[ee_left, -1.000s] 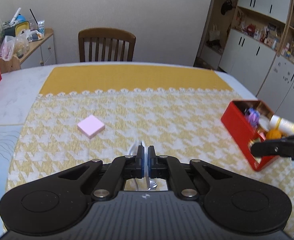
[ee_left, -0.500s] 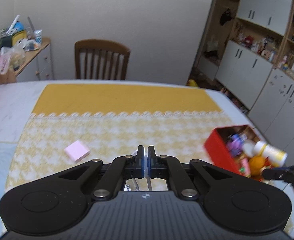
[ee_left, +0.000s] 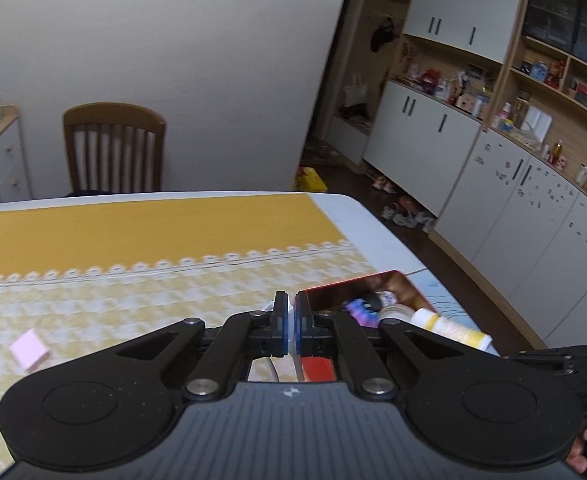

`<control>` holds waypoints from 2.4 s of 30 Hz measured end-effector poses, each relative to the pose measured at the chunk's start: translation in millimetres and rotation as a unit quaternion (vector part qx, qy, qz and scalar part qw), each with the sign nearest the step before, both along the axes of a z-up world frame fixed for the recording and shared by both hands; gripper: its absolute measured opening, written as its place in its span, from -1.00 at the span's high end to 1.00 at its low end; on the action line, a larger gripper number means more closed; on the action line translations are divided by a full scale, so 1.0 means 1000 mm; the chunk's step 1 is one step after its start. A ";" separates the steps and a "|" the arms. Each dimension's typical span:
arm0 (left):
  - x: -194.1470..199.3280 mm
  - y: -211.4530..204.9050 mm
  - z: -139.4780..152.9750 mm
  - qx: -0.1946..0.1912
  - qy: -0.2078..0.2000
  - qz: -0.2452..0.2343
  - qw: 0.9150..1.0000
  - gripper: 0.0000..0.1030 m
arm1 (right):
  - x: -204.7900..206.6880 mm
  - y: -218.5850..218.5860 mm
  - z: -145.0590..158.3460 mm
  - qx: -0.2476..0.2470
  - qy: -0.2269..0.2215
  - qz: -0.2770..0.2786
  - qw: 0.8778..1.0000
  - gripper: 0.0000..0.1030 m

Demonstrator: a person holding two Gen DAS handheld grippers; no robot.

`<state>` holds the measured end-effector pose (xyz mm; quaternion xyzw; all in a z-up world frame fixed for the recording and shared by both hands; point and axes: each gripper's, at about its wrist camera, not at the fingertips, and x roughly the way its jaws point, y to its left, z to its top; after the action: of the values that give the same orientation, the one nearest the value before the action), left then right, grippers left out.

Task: Organize rigid objects
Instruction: 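Carry the sunglasses and candy wrapper with both grippers over the red tin, then open both grippers to drop the sunglasses and wrapper into the tin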

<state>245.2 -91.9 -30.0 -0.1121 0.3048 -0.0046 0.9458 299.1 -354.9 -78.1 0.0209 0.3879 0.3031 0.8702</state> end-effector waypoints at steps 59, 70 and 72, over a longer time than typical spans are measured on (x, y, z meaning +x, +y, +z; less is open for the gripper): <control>0.087 -0.104 -0.107 0.048 0.144 -0.011 0.988 0.93 | 0.047 0.021 -0.052 -0.090 0.050 0.113 0.988 0.48; 0.076 -0.108 -0.100 0.052 0.141 -0.024 0.988 0.84 | 0.044 0.008 -0.044 -0.063 0.052 0.106 0.991 0.34; 0.072 -0.107 -0.096 0.047 0.136 -0.024 0.989 0.84 | 0.042 0.005 -0.042 -0.057 0.048 0.106 0.992 0.29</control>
<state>317.7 -198.8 -125.7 -0.0594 0.4335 0.0024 0.8992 340.8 -349.6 -119.8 -0.0556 0.4461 0.3692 0.8134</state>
